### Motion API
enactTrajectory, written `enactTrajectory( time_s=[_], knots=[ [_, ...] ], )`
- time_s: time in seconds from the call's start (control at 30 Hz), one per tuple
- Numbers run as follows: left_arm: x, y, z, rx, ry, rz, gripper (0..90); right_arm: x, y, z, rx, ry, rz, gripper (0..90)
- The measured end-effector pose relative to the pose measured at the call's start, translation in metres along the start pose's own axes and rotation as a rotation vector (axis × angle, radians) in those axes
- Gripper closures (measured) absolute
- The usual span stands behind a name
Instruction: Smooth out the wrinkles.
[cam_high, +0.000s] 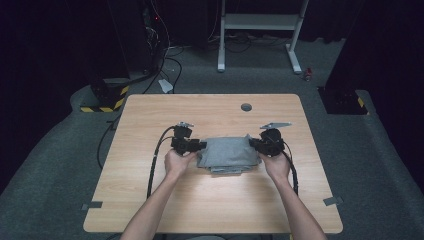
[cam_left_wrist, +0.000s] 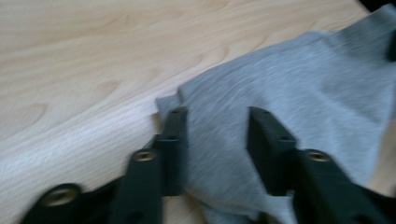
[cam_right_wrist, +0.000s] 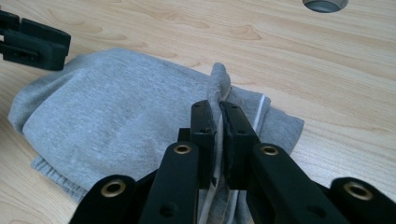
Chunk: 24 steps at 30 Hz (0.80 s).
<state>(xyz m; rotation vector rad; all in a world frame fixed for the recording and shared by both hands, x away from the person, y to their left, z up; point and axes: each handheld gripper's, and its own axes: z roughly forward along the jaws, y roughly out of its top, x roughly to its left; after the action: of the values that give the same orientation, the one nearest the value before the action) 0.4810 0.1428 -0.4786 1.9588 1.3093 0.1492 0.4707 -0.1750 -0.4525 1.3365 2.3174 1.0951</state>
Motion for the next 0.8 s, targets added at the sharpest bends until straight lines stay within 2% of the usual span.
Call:
enactTrajectory(
  time_s=[0.07,0.17,0.23,0.37,0.57,0.8],
  knots=[
    [0.003,-0.002,0.003,0.011,0.02,-0.018,42.9,0.0,-0.001,0.0,-0.001,0.0,0.008,84.4],
    [0.007,-0.004,0.007,0.024,0.02,-0.065,36.7,0.0,-0.001,-0.001,0.001,-0.003,0.006,84.4],
    [0.009,-0.005,0.009,0.03,0.012,-0.088,35.1,-0.001,-0.001,-0.001,0.001,-0.003,0.007,84.4],
    [0.011,-0.007,0.012,0.034,-0.002,-0.099,36.1,-0.001,-0.002,0.0,0.006,-0.006,0.006,84.3],
    [0.013,-0.008,0.019,0.049,-0.027,-0.11,48.3,-0.001,-0.002,0.001,0.008,-0.009,-0.001,84.3],
    [0.009,-0.007,0.019,0.027,-0.007,-0.068,74.8,0.0,-0.002,0.0,0.01,-0.012,-0.005,84.4]
  ],
)
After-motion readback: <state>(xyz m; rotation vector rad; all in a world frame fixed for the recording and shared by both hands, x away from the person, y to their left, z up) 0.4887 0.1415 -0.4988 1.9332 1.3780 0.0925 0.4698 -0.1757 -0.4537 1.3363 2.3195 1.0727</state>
